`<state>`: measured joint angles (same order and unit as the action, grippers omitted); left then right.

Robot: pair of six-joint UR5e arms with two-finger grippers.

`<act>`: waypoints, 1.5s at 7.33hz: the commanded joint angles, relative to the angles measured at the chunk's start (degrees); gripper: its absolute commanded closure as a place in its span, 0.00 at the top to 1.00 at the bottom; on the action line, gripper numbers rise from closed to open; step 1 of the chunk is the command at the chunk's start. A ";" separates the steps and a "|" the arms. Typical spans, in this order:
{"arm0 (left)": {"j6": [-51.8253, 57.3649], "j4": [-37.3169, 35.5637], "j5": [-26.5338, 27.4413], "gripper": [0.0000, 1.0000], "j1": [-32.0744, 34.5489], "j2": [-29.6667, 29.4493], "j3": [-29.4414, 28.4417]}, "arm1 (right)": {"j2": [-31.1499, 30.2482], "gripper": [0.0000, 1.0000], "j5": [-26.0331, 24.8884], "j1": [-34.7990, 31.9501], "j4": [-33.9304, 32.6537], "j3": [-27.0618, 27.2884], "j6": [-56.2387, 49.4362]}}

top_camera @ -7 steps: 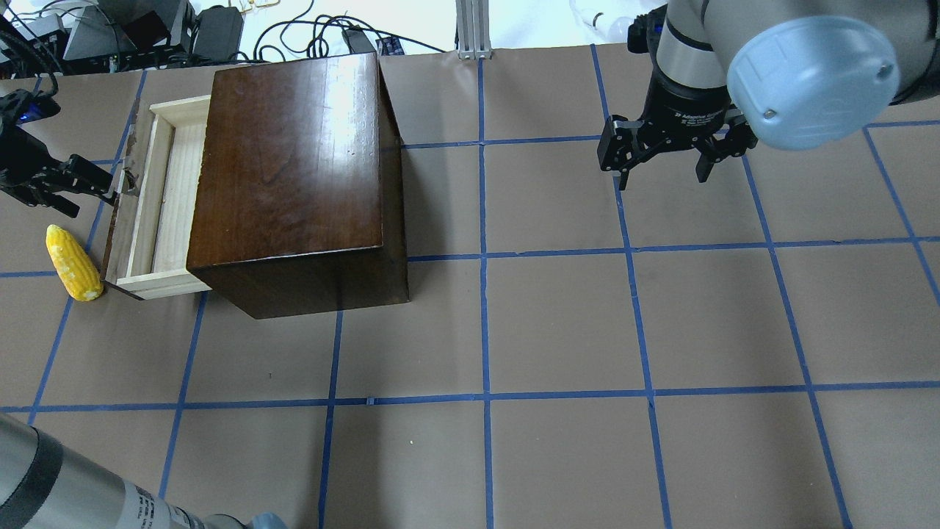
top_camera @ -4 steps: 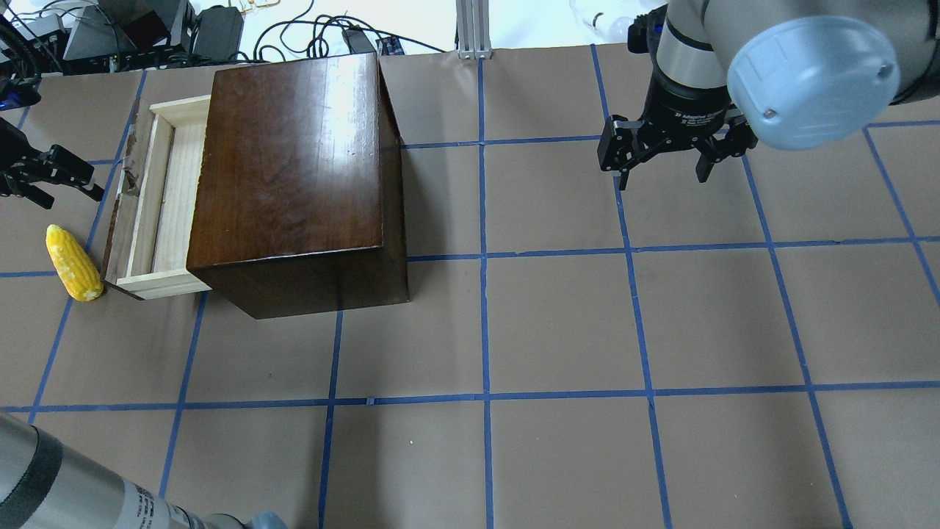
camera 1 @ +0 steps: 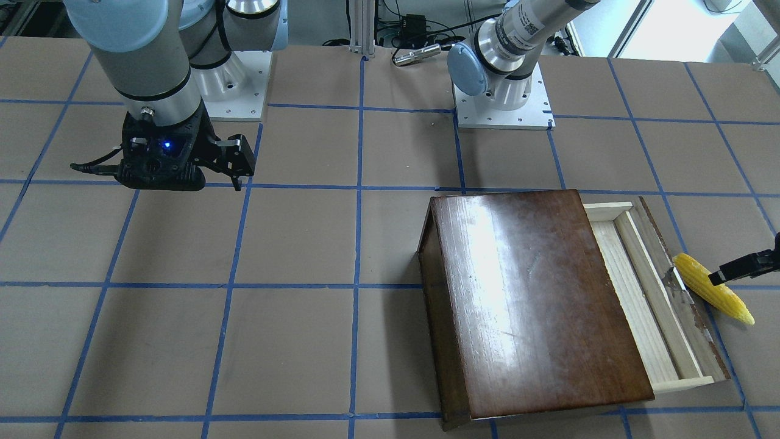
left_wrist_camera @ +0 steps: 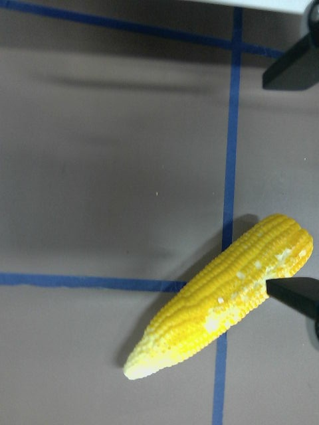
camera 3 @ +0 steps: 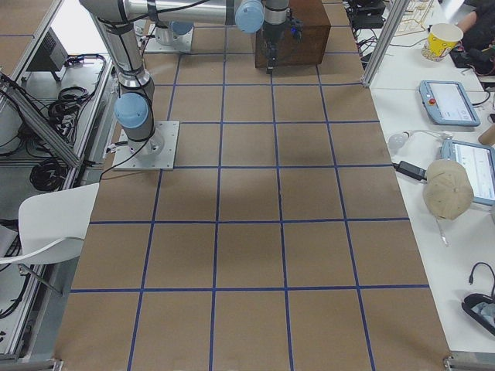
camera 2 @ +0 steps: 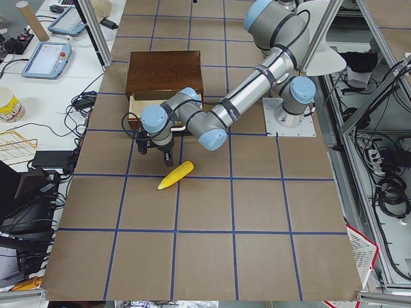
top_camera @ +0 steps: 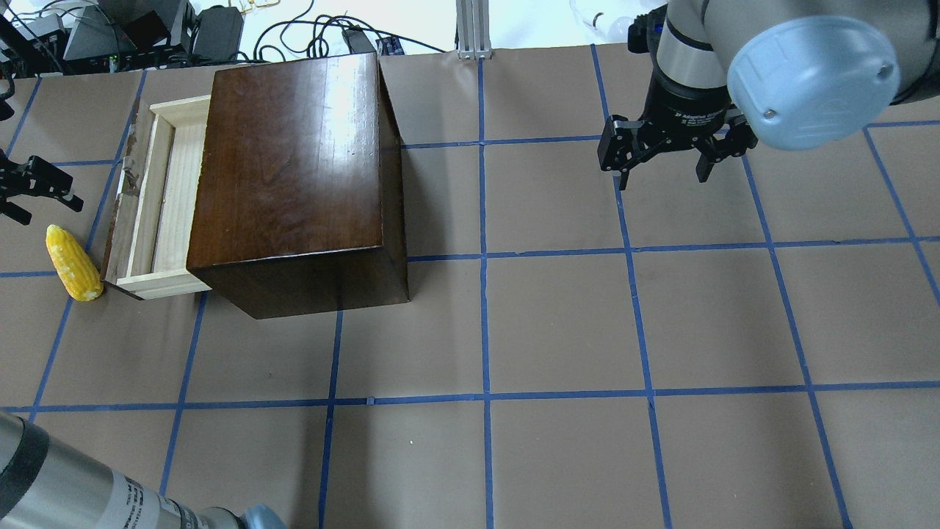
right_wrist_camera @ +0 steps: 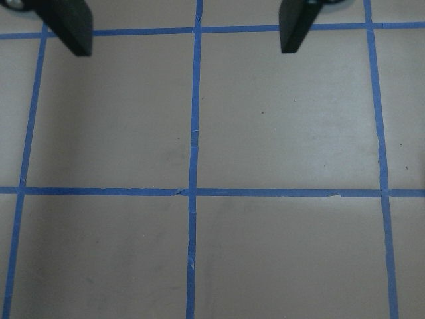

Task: Open drawer and put corn inside
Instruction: 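Lower the left gripper and grasp the yellow corn cob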

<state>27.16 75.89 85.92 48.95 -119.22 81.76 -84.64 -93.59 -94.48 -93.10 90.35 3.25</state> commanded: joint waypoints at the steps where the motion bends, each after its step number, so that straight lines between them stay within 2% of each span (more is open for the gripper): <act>1: -1.94 -2.13 0.04 1.00 -1.57 -2.41 0.24 | 0.00 1.00 -0.01 0.00 0.02 0.00 0.00; 3: -2.02 -7.38 3.44 1.00 -2.81 -3.91 4.52 | 0.00 1.00 -0.01 0.00 0.02 0.00 0.00; 4: -2.45 -16.04 3.64 1.00 -2.81 -4.09 7.33 | 0.00 1.00 -0.01 0.00 0.02 0.00 0.00; 5: -2.63 -19.43 3.64 1.00 -2.81 -4.44 8.92 | 0.00 1.00 -0.01 0.00 0.02 0.00 0.00; 9: -4.04 -19.73 2.94 1.00 -2.81 -5.06 8.77 | 0.00 1.00 0.08 0.00 -0.06 0.00 0.00; 10: -3.78 -19.64 2.85 0.81 -2.81 -5.15 8.85 | 0.00 1.00 0.08 0.00 0.02 0.00 0.00; 11: -3.78 -19.64 3.37 0.38 -2.81 -5.06 8.77 | 0.00 1.00 0.08 0.00 0.02 0.00 0.00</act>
<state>23.30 56.25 88.95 46.14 -124.29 90.60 -84.64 -93.52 -94.48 -93.11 90.35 3.25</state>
